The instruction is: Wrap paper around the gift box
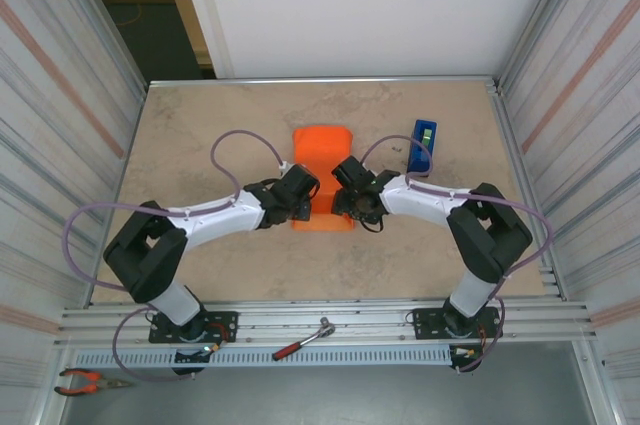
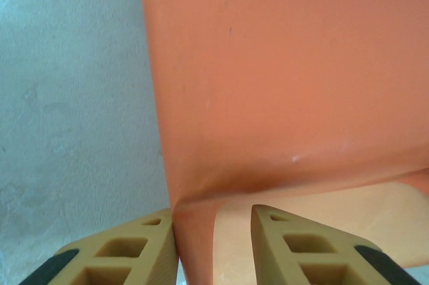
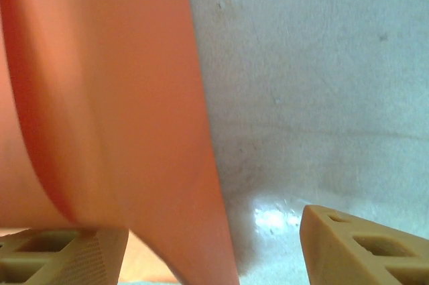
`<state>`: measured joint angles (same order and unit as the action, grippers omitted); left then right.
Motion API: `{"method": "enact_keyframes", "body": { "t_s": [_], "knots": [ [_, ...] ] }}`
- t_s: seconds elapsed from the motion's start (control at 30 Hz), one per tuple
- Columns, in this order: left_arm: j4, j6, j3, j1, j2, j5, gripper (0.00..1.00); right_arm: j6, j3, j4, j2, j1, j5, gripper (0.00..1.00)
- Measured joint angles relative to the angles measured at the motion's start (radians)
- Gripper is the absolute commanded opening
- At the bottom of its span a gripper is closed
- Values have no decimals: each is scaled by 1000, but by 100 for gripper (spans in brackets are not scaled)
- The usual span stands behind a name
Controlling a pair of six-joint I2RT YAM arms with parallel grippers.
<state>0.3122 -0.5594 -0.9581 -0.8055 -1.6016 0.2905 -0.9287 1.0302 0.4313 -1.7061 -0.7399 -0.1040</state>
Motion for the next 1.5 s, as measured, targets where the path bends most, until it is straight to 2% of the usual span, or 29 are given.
{"method": "enact_keyframes", "body": {
  "t_s": [0.2,0.33,0.5,0.77,1.03,1.17,1.23,1.3,1.33,1.47,1.5],
  "knots": [
    [2,20,-33,2,-53,3,29,10,23,0,-45,10,0,61],
    [2,30,-33,2,-79,11,21,20,23,1,-50,16,-1,58],
    [2,40,-33,1,-92,18,21,23,23,2,-50,28,0,54],
    [3,41,-38,0,-132,34,25,24,23,-1,-50,28,1,47],
    [3,40,-38,-7,-139,46,13,25,18,-9,-50,28,4,36],
    [1,40,-37,-14,-139,49,9,24,8,-14,-50,28,5,37],
    [-2,39,-37,-19,-138,51,5,25,5,-16,-50,27,5,30],
    [-3,39,-37,-22,-138,51,2,30,2,-18,-50,26,6,6],
    [-2,39,-37,-24,-139,51,0,26,1,-20,-50,24,8,0],
    [-3,39,-35,-30,-138,52,1,23,0,-23,-50,19,7,0],
    [-3,38,-35,-31,-138,52,5,23,0,-23,-50,18,7,0]
  ]
}}
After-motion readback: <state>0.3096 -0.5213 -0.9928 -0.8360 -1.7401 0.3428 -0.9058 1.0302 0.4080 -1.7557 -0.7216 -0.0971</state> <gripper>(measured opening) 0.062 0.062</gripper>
